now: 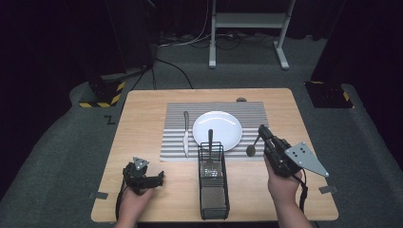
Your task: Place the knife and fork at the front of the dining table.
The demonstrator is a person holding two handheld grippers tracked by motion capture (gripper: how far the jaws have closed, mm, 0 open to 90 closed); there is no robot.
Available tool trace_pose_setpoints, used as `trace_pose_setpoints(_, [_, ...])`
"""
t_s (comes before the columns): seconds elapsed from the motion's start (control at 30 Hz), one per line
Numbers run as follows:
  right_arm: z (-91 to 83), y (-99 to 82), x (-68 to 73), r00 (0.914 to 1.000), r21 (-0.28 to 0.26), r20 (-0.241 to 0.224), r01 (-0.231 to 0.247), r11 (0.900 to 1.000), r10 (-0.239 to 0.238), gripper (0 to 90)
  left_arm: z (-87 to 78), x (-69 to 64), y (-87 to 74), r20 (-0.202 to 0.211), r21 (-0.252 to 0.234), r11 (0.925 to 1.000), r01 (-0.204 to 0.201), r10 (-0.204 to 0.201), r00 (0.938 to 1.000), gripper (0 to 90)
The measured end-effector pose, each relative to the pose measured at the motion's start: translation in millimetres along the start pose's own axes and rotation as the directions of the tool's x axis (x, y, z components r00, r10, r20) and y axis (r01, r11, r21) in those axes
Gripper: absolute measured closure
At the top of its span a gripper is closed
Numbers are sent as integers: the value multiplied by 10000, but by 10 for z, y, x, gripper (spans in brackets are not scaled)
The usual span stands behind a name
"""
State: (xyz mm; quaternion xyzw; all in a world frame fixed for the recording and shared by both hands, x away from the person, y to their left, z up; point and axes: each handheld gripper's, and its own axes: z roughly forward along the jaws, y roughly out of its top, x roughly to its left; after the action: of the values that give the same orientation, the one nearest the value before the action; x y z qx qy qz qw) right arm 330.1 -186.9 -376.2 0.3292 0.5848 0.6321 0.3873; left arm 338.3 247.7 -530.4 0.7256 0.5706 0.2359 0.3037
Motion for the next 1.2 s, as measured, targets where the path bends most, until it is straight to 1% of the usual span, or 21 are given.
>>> trace_pose_setpoints(0.03, [13, -52, -27, 9997, 138, 157, 184, 9997, -186, 883, 0, 1, 0, -6, 2, 10000, -6, 6, 10000, 7])
trace_pose_setpoints(0.07, [30, -110, -55, 9992, 315, 290, 266, 9992, -275, 883, 0, 0, 0, 4, 2, 10000, 1, -1, 10000, 7])
trace_pose_setpoints(0.1, [48, -172, -91, 9991, 472, 333, 251, 9986, -267, 883, 0, 1, 0, 6, 2, 10000, 1, -1, 10000, 7])
trace_pose_setpoints(0.23, [128, -398, -216, 9986, 1066, 533, -94, 9943, 37, 883, 0, 0, 0, 6, -1, 10000, 4, -4, 10000, 7])
trace_pose_setpoints(0.33, [199, -512, -283, 9979, 1436, 629, -237, 9894, 148, 883, 0, 1, 0, 5, 2, 10000, -3, 3, 10000, 7])
trace_pose_setpoints(0.4, [230, -545, -305, 9978, 1535, 612, -343, 9876, 252, 883, -1, 1, 0, -4, 3, 10000, -8, 8, 10000, 7])
trace_pose_setpoints(0.57, [331, -598, -329, 9980, 1780, 586, -331, 9835, 229, 883, 0, 1, 0, 10, 1, 10000, -1, 1, 10000, 8])
trace_pose_setpoints(0.7, [393, -623, -339, 9976, 1840, 595, -458, 9819, 354, 883, -1, 2, 0, 4, 2, 10000, -6, 6, 10000, 8])
trace_pose_setpoints(0.8, [441, -648, -336, 9978, 2032, 594, -398, 9783, 283, 883, 0, 1, 0, 13, 0, 10000, 0, 0, 10000, 8])
trace_pose_setpoints(0.9, [482, -671, -340, 9977, 2151, 584, -464, 9755, 346, 883, -3, 0, -4, 38, 0, 10000, 1, -1, 10000, 8])
trace_pose_setpoints(1.0, [548, -702, -363, 9974, 2273, 684, -394, 9730, 244, 883, -5, 0, -5, 43, 0, 10000, -8, 8, 10000, 8])
trace_pose_setpoints(1.07, [597, -735, -397, 9964, 2374, 762, -541, 9699, 369, 882, -5, 0, -5, 44, 0, 10000, -8, 8, 10000, 8])
trace_pose_setpoints(1.1, [617, -749, -413, 9959, 2327, 790, -615, 9706, 441, 882, -5, 1, -5, 44, 0, 10000, -10, 10, 10000, 8])
trace_pose_setpoints(1.2, [677, -764, -449, 9940, 2355, 904, -807, 9685, 609, 882, -5, 1, -5, 45, 1, 10000, -13, 13, 10000, 8])
